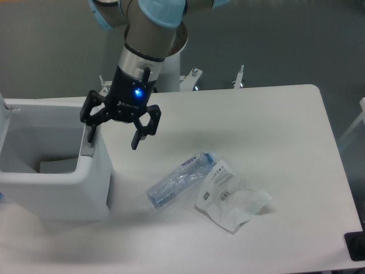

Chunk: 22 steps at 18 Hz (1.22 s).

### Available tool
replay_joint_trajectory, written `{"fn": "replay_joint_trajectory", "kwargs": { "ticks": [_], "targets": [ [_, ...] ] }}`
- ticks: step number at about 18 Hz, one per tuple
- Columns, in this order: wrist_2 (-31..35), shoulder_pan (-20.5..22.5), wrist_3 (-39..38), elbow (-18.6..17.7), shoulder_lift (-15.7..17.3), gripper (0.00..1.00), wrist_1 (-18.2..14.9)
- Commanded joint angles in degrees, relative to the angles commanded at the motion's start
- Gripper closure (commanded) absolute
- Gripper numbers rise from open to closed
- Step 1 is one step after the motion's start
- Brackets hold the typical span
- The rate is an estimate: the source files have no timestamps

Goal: Open the trash can

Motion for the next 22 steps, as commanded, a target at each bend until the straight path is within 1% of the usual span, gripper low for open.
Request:
{"fn": "replay_joint_trajectory", "kwargs": {
  "ticks": [1,4,8,10,11,12,14,15,16,17,19,22],
  "targets": [
    [0.0,0.44,0.61,0.44,0.0,0.0,0.26],
    [0.0,5.35,4.91,0.62,0.17,0.0,0.44],
    [0.09,11.86,14.83,-0.17,-0.53,0.0,0.27],
    [0.44,15.02,19.66,-0.35,-2.54,0.0,0.18],
    [3.83,16.86,24.21,-0.87,-4.12,0.0,0.09],
    [7.09,17.23,26.35,-0.87,-5.87,0.0,0.18],
    [14.64,17.93,29.34,-0.61,-8.17,0.0,0.44],
    [18.77,18.02,30.92,-0.17,-10.09,0.0,0.53],
    [22.46,19.15,32.94,0.0,-11.41,0.0,0.53],
    [24.68,20.9,35.4,0.44,-12.65,0.0,0.7],
    [26.01,22.76,39.79,2.28,-15.72,0.0,0.97],
    [26.1,24.43,44.55,5.97,-18.01,0.0,0.88]
  ]
}}
